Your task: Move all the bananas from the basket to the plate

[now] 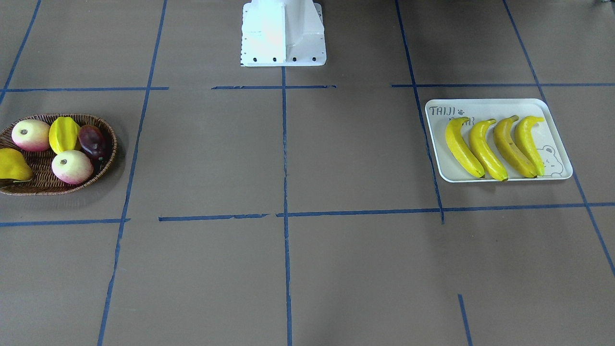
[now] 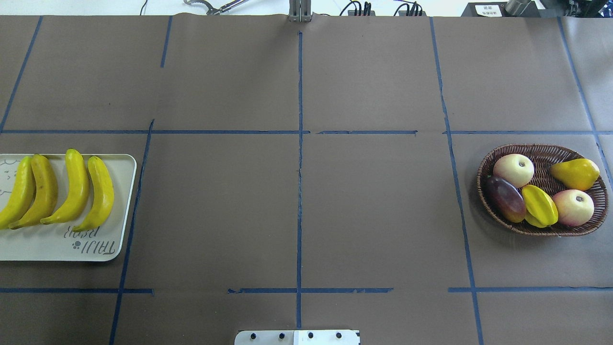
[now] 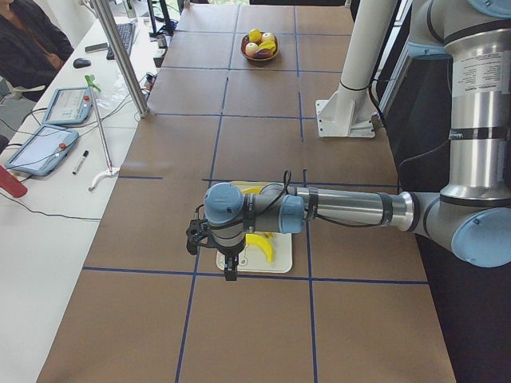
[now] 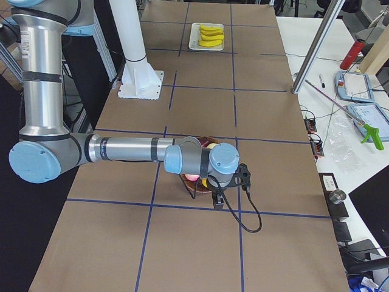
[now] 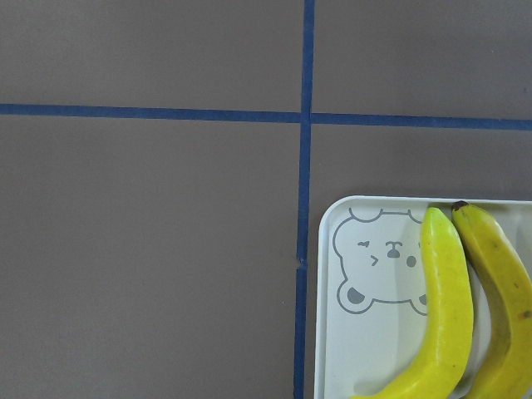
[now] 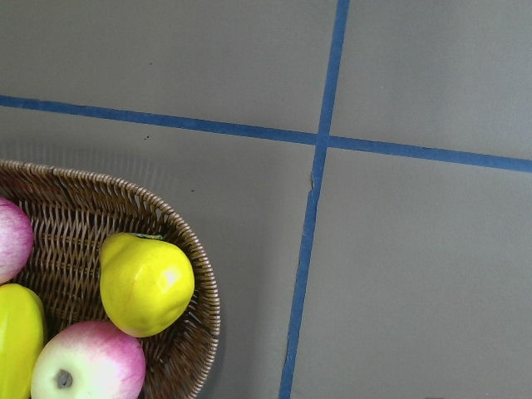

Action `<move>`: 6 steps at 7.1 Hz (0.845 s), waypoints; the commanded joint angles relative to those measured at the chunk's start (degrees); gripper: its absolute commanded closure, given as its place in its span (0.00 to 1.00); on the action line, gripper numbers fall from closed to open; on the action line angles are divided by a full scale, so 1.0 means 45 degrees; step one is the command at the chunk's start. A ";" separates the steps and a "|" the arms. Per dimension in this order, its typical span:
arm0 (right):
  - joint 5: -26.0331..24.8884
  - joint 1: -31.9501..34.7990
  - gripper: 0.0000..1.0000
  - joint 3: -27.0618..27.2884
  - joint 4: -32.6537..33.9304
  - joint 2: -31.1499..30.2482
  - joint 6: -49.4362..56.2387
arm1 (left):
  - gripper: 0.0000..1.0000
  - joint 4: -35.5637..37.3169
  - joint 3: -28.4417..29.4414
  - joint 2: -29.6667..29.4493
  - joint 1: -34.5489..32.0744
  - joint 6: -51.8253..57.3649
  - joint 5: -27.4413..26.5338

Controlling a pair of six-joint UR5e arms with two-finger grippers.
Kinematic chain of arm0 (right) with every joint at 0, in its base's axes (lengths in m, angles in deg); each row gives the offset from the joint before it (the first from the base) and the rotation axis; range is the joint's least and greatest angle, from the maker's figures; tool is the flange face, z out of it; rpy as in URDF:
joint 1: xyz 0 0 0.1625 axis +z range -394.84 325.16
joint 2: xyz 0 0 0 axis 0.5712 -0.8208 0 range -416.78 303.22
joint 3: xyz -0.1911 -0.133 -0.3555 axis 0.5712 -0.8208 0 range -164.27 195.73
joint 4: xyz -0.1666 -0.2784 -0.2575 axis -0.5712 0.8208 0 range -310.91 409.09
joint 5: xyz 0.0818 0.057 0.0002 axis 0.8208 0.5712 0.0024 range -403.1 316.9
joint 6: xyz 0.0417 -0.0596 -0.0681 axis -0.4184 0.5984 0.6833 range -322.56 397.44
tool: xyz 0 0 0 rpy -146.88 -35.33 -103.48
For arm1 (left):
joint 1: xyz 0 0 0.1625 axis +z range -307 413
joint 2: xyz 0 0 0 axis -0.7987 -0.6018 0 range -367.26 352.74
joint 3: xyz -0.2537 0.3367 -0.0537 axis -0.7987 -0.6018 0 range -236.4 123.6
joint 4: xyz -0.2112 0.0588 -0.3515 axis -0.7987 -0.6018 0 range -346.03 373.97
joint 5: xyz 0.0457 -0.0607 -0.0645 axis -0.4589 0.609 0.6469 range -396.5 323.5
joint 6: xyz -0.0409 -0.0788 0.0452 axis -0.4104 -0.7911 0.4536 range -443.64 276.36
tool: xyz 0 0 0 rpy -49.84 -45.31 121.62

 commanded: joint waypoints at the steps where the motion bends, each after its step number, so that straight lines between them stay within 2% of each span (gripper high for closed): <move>1: 0.0004 0.0160 0.00 -0.0472 -0.0136 0.0007 -0.0103 | 0.00 0.0001 0.0016 -0.0004 -0.0022 0.0015 0.0012; 2: -0.0016 0.0239 0.00 -0.0766 -0.0640 0.0007 -0.0103 | 0.00 0.0001 0.0016 -0.0004 -0.0003 -0.0023 0.0012; 6: 0.0004 0.0396 0.00 -0.0769 -0.0742 0.0221 -0.1098 | 0.00 -0.0018 0.0055 -0.0024 -0.0003 -0.0043 0.0012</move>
